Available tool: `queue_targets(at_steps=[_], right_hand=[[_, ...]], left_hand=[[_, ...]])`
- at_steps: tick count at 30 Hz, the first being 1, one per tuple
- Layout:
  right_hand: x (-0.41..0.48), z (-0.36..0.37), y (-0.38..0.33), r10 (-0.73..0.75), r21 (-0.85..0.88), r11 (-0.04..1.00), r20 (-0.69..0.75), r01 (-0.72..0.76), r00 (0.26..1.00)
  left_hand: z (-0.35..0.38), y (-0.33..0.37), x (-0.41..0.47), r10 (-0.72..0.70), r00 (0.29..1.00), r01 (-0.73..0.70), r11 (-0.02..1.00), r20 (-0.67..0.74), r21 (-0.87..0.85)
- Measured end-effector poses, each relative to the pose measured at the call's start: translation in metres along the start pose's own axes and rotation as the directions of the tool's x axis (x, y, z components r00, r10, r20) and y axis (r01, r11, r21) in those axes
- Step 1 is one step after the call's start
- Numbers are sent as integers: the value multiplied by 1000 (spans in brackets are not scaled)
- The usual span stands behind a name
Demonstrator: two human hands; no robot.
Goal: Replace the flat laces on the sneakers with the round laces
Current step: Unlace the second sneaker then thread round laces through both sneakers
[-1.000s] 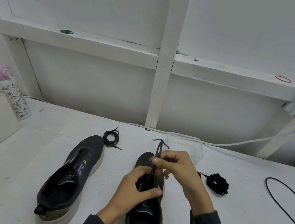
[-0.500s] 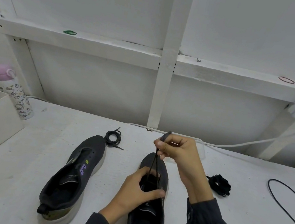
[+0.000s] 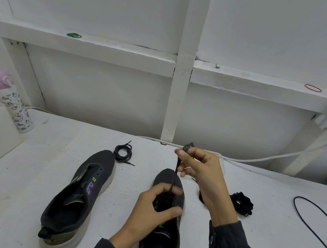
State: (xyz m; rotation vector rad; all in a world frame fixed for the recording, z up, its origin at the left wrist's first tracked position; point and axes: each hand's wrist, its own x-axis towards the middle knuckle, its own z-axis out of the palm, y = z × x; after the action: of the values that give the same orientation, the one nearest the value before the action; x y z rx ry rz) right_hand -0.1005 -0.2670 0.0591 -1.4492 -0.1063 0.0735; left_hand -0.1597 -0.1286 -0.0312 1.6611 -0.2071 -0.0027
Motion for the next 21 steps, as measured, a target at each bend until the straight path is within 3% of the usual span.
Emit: queue_targets(at_steps=[7,13,16,18,20,21], right_hand=[[-10,-15,15,57,-29,998,-32,-58,998],[-33,-53,51,233,-169,951,-162,-259,959],[-44,-77,75,386,-380,819,-187,-429,903],[-48,-89,86,511,-571,641,-182,-513,840],[-48,-96,90,568,-711,477,-199,-517,799],[-45,-98,89,550,-742,445,-216,-501,807]], left_hand=[[-9,20,7,52,984,-79,985,-170,-154],[-36,3,1,-118,920,22,968,-374,-251],[-47,-21,-7,-219,903,165,971,-369,-171],[-49,-35,-11,-267,909,246,963,-321,-105],[-48,-47,-13,-285,913,306,952,-293,27],[-47,-51,-12,-283,916,323,941,-286,103]])
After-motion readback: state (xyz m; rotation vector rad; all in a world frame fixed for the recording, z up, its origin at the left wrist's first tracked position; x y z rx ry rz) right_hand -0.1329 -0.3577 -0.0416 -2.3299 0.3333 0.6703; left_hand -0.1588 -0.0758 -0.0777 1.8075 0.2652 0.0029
